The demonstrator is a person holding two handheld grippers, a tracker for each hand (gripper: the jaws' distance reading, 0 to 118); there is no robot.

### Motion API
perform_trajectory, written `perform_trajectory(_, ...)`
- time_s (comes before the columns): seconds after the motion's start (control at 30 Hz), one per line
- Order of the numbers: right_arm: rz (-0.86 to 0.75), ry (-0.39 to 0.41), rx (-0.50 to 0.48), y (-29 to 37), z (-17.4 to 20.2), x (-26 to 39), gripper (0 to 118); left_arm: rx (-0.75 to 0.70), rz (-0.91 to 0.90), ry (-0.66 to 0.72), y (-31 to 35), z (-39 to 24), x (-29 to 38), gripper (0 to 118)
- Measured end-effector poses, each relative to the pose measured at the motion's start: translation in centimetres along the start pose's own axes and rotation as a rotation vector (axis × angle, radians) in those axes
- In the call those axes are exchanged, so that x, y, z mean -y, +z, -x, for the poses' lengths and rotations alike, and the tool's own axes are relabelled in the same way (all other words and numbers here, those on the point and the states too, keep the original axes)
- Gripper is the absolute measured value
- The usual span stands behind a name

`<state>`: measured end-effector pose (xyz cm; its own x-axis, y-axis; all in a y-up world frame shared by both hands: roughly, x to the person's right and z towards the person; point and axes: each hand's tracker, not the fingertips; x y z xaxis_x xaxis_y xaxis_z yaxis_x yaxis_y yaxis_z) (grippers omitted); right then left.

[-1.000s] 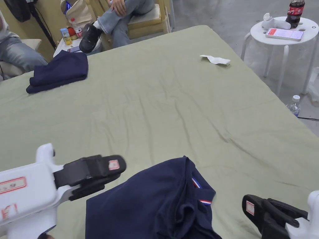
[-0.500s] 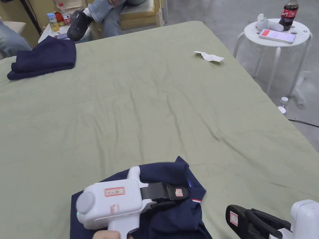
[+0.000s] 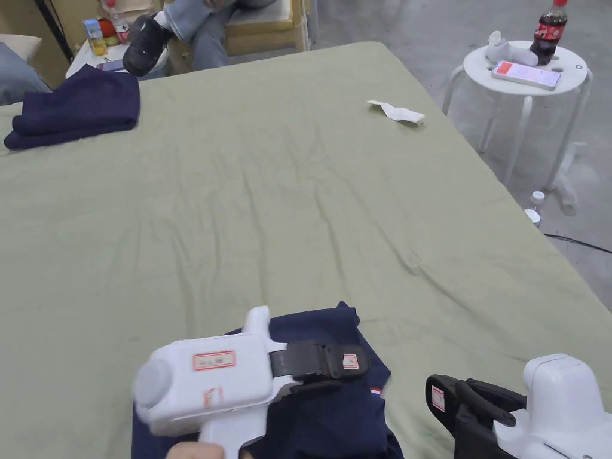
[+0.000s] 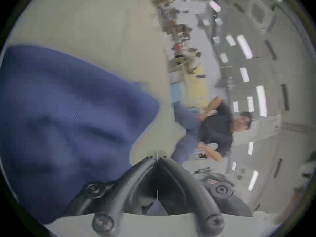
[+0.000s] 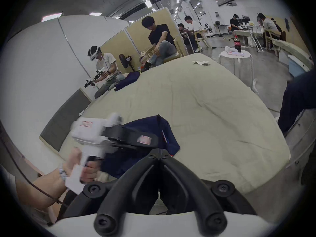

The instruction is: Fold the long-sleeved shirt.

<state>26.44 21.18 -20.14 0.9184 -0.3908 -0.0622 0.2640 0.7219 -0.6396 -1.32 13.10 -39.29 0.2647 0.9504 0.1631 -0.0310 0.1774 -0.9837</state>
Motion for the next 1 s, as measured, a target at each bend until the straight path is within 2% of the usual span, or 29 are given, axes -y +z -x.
perform_trajectory(0.07, -0.001, -0.002, 0.003, -0.2, 0.7, -0.5, 0, 0.095, -0.099, -0.043, 5.3, -2.6, 1.3, 0)
perform_trajectory(0.13, 0.012, -0.009, 0.028, -0.9, 1.5, -1.1, 0, 0.123, -0.203, -0.096, 11.4, -3.7, 2.5, 0)
perform_trajectory(0.2, 0.021, 0.011, 0.033, -2.1, 2.4, -1.6, 0, 0.068, -0.319, -0.163, 17.1, -3.7, 4.0, 0)
perform_trajectory(0.33, 0.04, 0.097, -0.004, -5.0, 5.3, -2.6, 0, -0.163, -0.432, -0.016, 25.1, -0.7, 6.8, 0)
perform_trajectory(0.47, 0.082, 0.241, 0.014, -8.1, 8.3, -3.0, 1, -0.21, -0.468, 0.006, 27.6, 0.8, 8.7, 0)
perform_trajectory(0.57, 0.087, 0.263, -0.01, -10.3, 8.9, -3.5, 1, -0.178, -0.486, 0.017, 27.5, 1.1, 8.7, 0)
perform_trajectory(0.6, 0.166, 0.276, 0.018, -11.5, 8.8, -3.6, 1, -0.181, -0.487, 0.019, 27.4, 1.1, 8.3, 0)
perform_trajectory(0.63, 0.275, 0.297, 0.089, -12.9, 8.7, -3.8, 1, -0.193, -0.489, 0.019, 27.3, 1.2, 8.0, 0)
perform_trajectory(0.67, 0.293, 0.301, 0.152, -13.9, 8.6, -3.6, 1, -0.202, -0.488, 0.018, 27.2, 1.6, 7.5, 0)
perform_trajectory(0.7, 0.272, 0.284, 0.156, -14.9, 7.7, -3.2, 1, -0.205, -0.48, 0.018, 27.2, 1.8, 7.1, 0)
perform_trajectory(0.73, 0.288, 0.232, 0.11, -15.8, 6.9, -2.8, 1, -0.21, -0.469, 0.02, 27.0, 2.1, 6.6, 0)
perform_trajectory(0.8, 0.425, 0.135, 0.027, -18.3, 5.2, -1.6, 1, -0.231, -0.441, 0.028, 26.7, 2.8, 5.5, 0)
perform_trajectory(0.83, 0.5, 0.118, 0.008, -19.9, 4.5, -0.5, 1, -0.246, -0.427, 0.031, 26.5, 3.2, 5.0, 0)
perform_trajectory(0.87, 0.533, 0.14, 0.012, -21.0, 4.2, 0.3, 1, -0.267, -0.412, 0.032, 26.3, 3.7, 4.4, 0)
perform_trajectory(0.9, 0.46, 0.148, 0.0, -20.5, 4.2, 0.1, 1, -0.279, -0.401, 0.034, 26.1, 4.2, 3.9, 0)
perform_trajectory(0.93, 0.409, 0.122, -0.018, -19.7, 4.2, -0.7, 1, -0.281, -0.366, 0.033, 25.8, 4.7, 3.3, 0)
perform_trajectory(1.0, 0.475, 0.074, -0.004, -19.8, 3.9, -0.8, 1, -0.285, -0.347, 0.034, 25.2, 5.8, 2.4, 0)
